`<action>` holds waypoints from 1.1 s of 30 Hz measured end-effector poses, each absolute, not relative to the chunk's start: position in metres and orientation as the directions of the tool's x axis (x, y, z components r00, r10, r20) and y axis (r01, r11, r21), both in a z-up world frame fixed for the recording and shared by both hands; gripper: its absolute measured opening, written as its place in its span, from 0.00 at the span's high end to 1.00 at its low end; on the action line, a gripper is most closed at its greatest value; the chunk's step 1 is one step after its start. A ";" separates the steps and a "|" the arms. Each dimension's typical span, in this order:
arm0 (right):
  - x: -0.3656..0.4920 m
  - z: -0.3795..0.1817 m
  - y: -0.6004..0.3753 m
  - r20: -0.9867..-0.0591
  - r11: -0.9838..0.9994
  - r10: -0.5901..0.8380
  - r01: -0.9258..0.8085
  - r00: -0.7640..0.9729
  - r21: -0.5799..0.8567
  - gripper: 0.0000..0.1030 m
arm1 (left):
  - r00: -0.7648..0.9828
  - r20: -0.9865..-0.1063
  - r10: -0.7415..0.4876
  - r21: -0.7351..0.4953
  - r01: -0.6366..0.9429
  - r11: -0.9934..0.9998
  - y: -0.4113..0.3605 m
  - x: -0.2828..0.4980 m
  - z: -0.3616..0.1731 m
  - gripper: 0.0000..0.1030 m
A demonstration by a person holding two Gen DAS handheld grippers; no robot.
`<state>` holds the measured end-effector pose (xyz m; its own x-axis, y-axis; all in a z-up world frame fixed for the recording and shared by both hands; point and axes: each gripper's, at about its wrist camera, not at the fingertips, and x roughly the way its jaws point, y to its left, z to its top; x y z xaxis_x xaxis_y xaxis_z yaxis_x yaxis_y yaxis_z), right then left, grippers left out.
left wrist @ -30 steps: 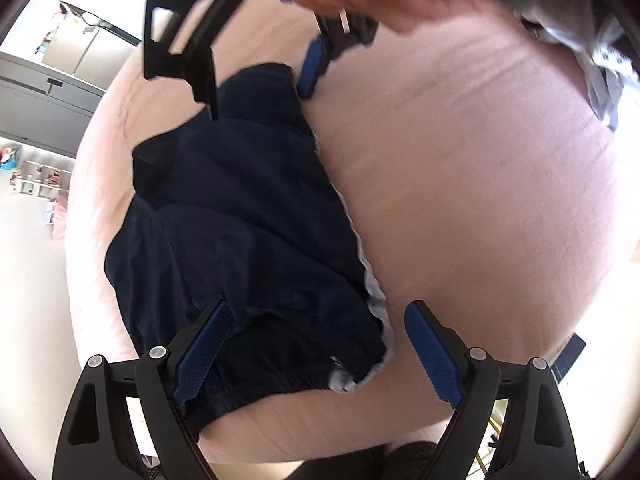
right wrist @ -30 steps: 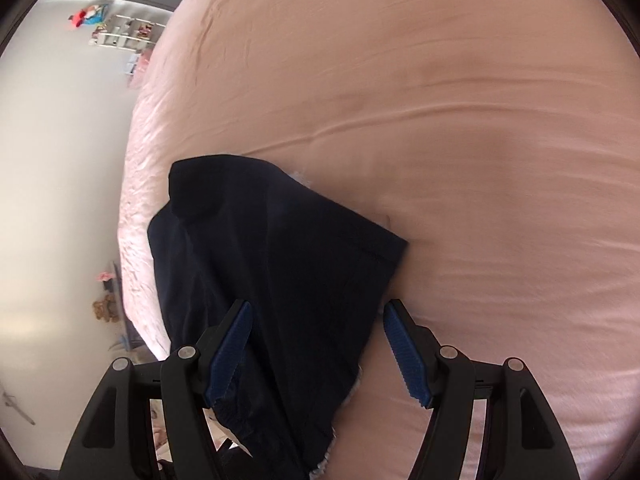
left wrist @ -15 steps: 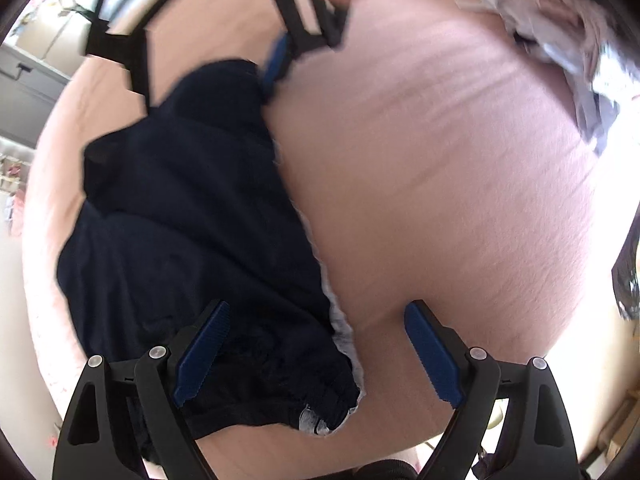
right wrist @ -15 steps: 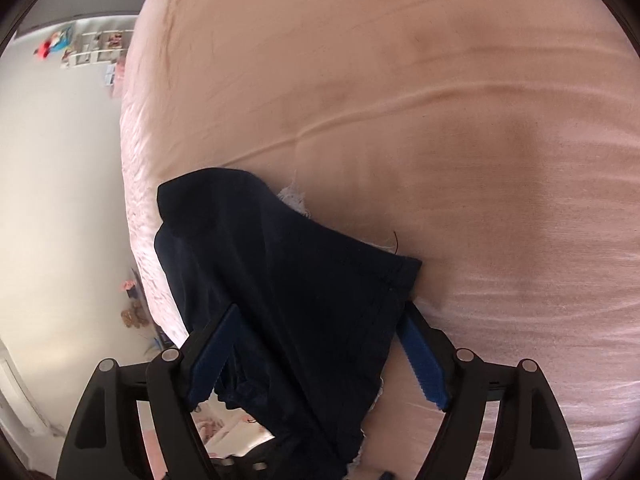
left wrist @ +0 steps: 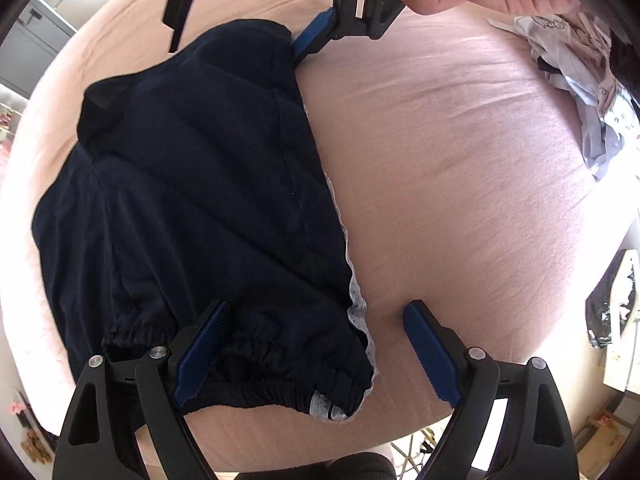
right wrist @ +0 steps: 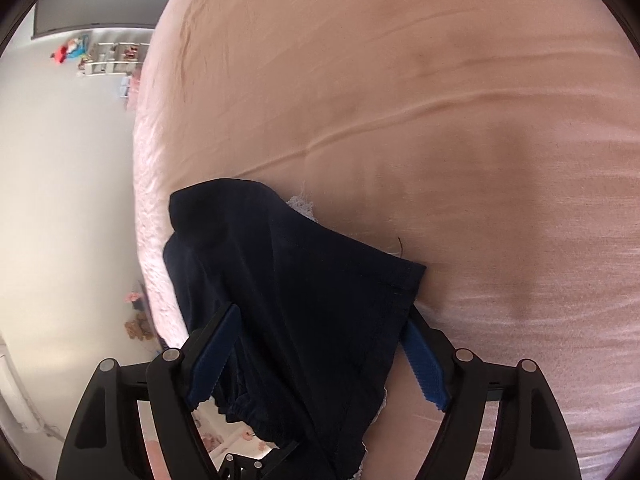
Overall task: Fold clothes
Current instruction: 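Grasp the waistband with the left gripper while the right gripper grasps the leg hem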
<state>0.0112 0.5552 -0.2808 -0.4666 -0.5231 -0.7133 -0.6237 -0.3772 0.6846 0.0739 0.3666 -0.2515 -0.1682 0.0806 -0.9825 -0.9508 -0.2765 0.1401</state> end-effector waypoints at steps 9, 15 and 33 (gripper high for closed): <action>0.030 -0.283 0.560 -0.761 -0.371 -0.471 -0.683 -0.446 0.629 0.96 | -0.187 -0.978 0.089 0.160 -0.956 -0.245 0.369 0.074 -0.259 0.18; 0.061 -0.314 0.576 -0.605 -0.104 -0.538 -0.666 -0.588 0.739 1.00 | -0.151 -0.985 0.086 0.123 -0.954 -0.273 0.370 0.060 -0.264 0.15; 0.039 -0.278 0.596 -0.778 -0.391 -0.453 -0.688 -0.435 0.612 1.00 | -0.297 -0.952 0.079 0.275 -0.938 -0.209 0.385 0.049 -0.264 0.13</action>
